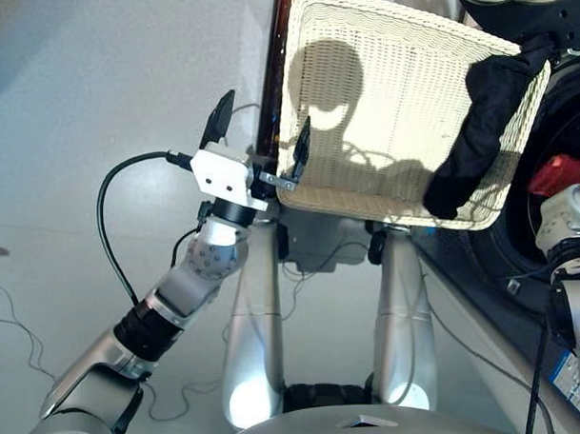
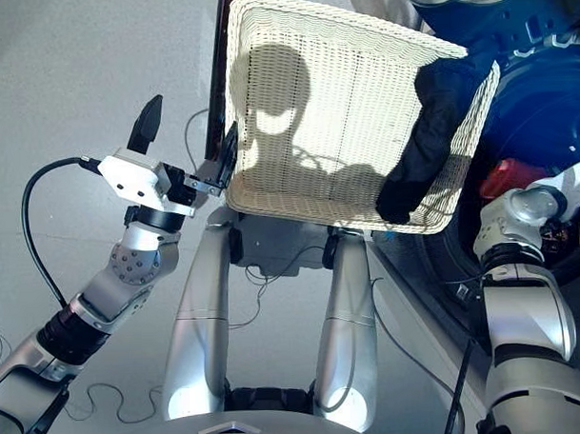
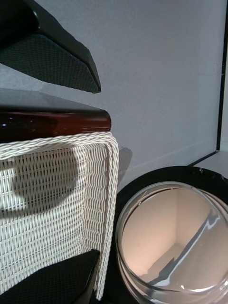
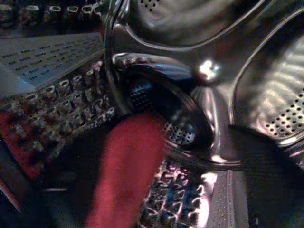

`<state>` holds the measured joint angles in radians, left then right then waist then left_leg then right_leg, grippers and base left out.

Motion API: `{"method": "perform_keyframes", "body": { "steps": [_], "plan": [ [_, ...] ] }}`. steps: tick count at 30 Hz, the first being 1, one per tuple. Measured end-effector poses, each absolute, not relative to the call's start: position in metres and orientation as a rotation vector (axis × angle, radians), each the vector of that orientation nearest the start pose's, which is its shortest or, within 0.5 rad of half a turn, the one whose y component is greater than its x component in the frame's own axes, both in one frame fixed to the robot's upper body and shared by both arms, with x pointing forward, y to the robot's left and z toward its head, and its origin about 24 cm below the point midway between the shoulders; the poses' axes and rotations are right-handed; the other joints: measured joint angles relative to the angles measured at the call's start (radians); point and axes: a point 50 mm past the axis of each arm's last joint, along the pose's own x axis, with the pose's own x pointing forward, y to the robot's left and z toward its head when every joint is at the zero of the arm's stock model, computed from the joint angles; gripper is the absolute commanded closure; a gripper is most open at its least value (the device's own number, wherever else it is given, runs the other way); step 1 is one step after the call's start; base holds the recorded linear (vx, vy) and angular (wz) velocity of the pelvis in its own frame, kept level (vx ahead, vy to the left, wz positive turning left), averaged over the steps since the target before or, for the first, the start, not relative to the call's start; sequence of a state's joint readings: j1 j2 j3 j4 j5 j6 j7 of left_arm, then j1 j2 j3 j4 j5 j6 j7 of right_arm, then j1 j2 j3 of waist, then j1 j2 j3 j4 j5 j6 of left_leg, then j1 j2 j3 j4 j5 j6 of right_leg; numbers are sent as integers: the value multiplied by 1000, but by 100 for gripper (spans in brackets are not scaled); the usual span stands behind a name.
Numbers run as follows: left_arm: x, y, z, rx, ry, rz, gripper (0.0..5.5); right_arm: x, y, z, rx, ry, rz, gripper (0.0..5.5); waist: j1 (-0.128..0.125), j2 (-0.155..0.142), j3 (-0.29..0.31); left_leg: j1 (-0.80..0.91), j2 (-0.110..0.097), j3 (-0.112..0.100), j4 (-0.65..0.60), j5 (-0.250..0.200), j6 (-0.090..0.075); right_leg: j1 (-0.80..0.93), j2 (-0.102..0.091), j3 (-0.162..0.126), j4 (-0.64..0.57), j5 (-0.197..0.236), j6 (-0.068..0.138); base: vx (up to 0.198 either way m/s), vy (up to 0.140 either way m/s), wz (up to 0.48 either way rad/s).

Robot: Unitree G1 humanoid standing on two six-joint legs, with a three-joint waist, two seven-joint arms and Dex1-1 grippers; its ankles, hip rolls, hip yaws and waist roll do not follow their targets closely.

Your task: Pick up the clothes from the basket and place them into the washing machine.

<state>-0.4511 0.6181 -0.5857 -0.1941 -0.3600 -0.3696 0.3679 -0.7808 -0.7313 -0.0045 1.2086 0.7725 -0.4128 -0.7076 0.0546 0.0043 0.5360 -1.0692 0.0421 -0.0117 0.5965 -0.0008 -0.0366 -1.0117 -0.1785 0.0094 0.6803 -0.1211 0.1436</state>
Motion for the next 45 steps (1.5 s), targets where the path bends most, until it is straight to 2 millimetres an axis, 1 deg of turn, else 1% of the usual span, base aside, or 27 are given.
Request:
{"method": "perform_keyframes", "body": {
  "steps": [4,6,9,11,13,15,16,18,19,20,22,25,28,29,36,40,41,42,45],
  "plan": [
    [266,104,180,73,-690,-380,0,302,-397,134,207,-183,-1275,0,0,0,0,1,-1,0,1,0,1,1,-1,0,0,0,0,0,0,0],
    [266,104,180,73,-690,-380,0,302,-397,133,217,-183,-1266,0,0,0,0,4,-1,0,0,2,4,4,-1,0,-1,0,0,0,0,0],
    [266,104,180,71,-690,-380,0,306,-394,134,243,-192,-1236,0,0,0,0,10,-1,1,-1,3,5,10,-1,1,-1,0,0,0,0,0],
    [266,105,180,69,-687,-377,0,308,-391,135,261,-205,-1212,0,-4,0,0,12,-1,2,-2,1,6,11,-1,2,-1,0,0,0,0,0],
    [265,106,179,63,-683,-365,0,314,-380,137,287,-237,-1161,0,-12,0,0,14,0,5,-5,-1,6,12,-1,4,-2,0,0,0,0,0],
    [265,106,178,58,-682,-361,0,321,-366,136,314,-257,-1107,0,-25,-1,0,16,1,7,-11,-2,4,12,-1,6,-3,0,0,0,0,0],
    [265,106,178,48,-682,-350,0,324,-354,138,332,-292,-1055,0,-33,-1,0,17,2,8,-9,-2,5,12,0,7,-4,0,0,0,0,0],
    [266,106,180,35,-688,-340,0,328,-330,138,335,-344,-957,0,-41,-2,0,21,6,13,-17,-1,5,12,3,11,-8,1,-1,0,0,0],
    [264,107,180,24,-691,-331,0,329,-314,139,347,-373,-890,0,-49,-3,0,24,7,14,-15,1,6,12,5,12,-8,1,-1,0,0,0],
    [264,110,181,11,-694,-311,0,327,-292,140,347,-422,-803,0,-55,-4,0,26,9,15,-18,1,5,13,7,13,-12,2,-2,0,0,0],
    [264,109,183,-4,-702,-306,0,325,-267,133,299,-434,-700,0,-58,-5,0,31,17,17,-18,-1,2,17,14,15,-16,3,-4,0,0,0],
    [264,109,182,-7,-698,-299,0,317,-237,121,290,-432,-582,0,-64,-9,0,33,19,17,-19,-2,0,17,16,16,-17,3,-5,0,0,0],
    [264,113,179,-8,-687,-283,0,311,-208,112,279,-415,-434,0,-78,-14,0,33,19,17,-21,-4,0,18,16,16,-17,3,-5,0,0,0],
    [264,114,178,-8,-686,-280,0,311,-204,110,273,-412,-409,0,-79,-14,0,33,19,17,-21,-8,-2,19,17,16,-16,3,-5,0,0,0],
    [262,116,174,-6,-667,-277,0,315,-184,109,237,-389,-250,0,-77,-19,0,33,21,17,-22,-9,-2,19,19,16,-18,4,-6,0,0,0],
    [263,117,174,-4,-670,-282,0,319,-180,111,225,-392,-220,0,-74,-19,0,33,22,17,-22,-9,-3,20,19,15,-19,4,-6,0,0,0],
    [263,117,175,-4,-672,-281,0,323,-179,109,208,-378,-222,0,-72,-19,0,34,22,16,-21,-8,-3,21,20,15,-18,4,-6,0,0,0],
    [263,117,175,-4,-674,-283,0,328,-180,105,186,-346,-235,0,-75,-19,0,36,23,16,-20,-9,-3,22,20,15,-18,4,-6,0,0,0],
    [263,116,176,-6,-676,-292,0,336,-181,96,158,-283,-259,0,-62,-19,0,36,23,16,-20,-10,-5,22,21,15,-16,4,-6,0,0,0]
  ]
}}
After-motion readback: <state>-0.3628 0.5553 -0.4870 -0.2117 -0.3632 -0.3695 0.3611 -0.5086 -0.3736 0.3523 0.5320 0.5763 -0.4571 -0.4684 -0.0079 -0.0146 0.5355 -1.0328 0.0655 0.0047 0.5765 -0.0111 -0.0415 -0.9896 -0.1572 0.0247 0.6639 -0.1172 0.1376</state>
